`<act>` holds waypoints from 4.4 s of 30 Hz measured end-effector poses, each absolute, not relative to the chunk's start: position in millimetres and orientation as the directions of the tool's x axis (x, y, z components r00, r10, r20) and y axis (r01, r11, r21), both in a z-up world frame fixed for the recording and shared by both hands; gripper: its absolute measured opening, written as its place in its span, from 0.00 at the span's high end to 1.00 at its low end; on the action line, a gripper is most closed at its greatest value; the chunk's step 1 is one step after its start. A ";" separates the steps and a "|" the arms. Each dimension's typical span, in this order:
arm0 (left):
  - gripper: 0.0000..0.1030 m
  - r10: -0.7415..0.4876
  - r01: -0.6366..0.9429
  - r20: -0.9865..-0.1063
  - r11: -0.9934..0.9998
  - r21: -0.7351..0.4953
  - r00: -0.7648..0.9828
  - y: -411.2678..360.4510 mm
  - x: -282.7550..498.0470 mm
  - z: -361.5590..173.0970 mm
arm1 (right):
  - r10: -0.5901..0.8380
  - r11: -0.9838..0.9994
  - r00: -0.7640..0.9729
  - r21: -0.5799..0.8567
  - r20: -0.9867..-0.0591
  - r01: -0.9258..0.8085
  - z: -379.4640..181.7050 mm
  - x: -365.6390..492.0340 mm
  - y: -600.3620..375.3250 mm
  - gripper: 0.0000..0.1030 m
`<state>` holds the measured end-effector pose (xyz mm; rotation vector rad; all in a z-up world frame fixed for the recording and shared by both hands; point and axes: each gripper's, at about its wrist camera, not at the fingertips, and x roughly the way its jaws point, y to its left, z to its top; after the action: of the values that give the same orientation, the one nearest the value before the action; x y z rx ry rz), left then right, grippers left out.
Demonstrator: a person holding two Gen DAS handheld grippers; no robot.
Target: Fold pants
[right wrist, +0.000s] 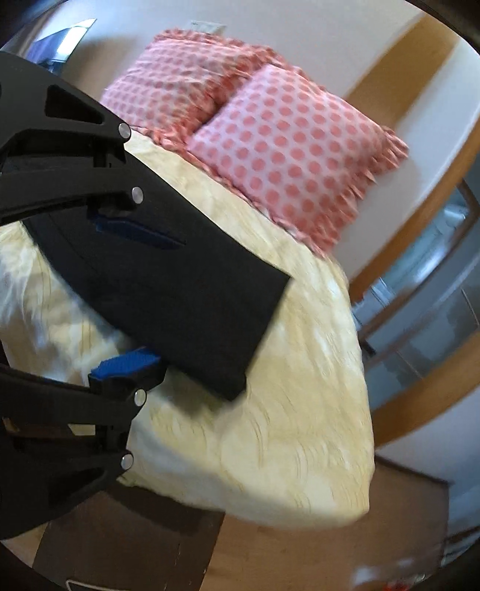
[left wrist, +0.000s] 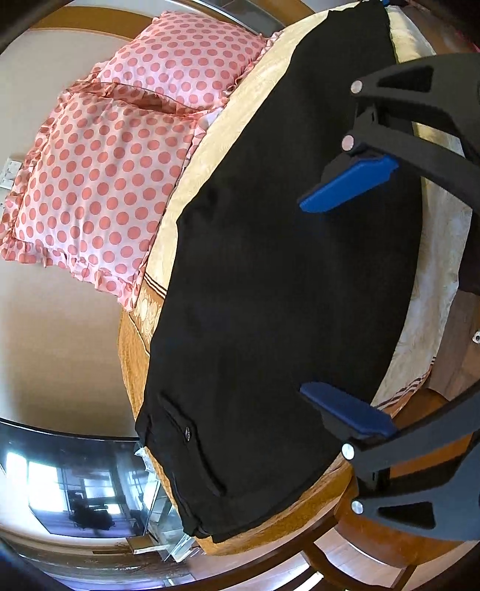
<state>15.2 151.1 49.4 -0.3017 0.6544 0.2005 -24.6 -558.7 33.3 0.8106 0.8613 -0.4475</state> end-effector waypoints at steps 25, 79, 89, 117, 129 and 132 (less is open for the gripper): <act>0.09 0.123 -0.336 -0.532 0.885 -0.323 0.838 199.7 -37.6 81.1 | 0.704 0.709 0.281 0.629 -0.652 -0.319 41.9 89.0 -132.4 0.94; 0.83 0.067 -0.558 -0.657 0.598 -0.576 0.751 317.2 0.9 53.2 | 0.799 0.573 0.159 0.653 -0.580 -0.495 54.2 42.8 -99.1 0.22; 0.89 0.213 -0.401 -0.548 0.881 -0.250 0.809 193.0 50.0 157.3 | 0.703 0.710 0.396 0.610 -0.590 -0.352 70.8 38.9 -220.8 0.17; 0.91 -0.405 0.554 -0.649 0.832 0.031 0.645 -106.2 -2.7 59.4 | 0.398 0.827 0.608 0.555 -0.687 0.086 55.8 26.7 -377.9 0.16; 0.45 -0.611 0.645 -0.572 0.743 -0.176 0.548 -61.3 -7.3 70.3 | 0.539 0.806 0.581 0.574 -0.610 -0.144 81.6 50.7 -320.2 0.16; 0.13 -0.538 0.518 -0.476 0.835 -0.187 0.696 -25.2 -1.4 90.8 | 0.529 0.828 0.567 0.532 -0.631 -0.178 82.0 61.0 -299.7 0.16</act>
<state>-1.4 -25.2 90.8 -0.0395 0.5430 -0.5888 61.0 -299.7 82.0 0.4405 0.8757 0.4312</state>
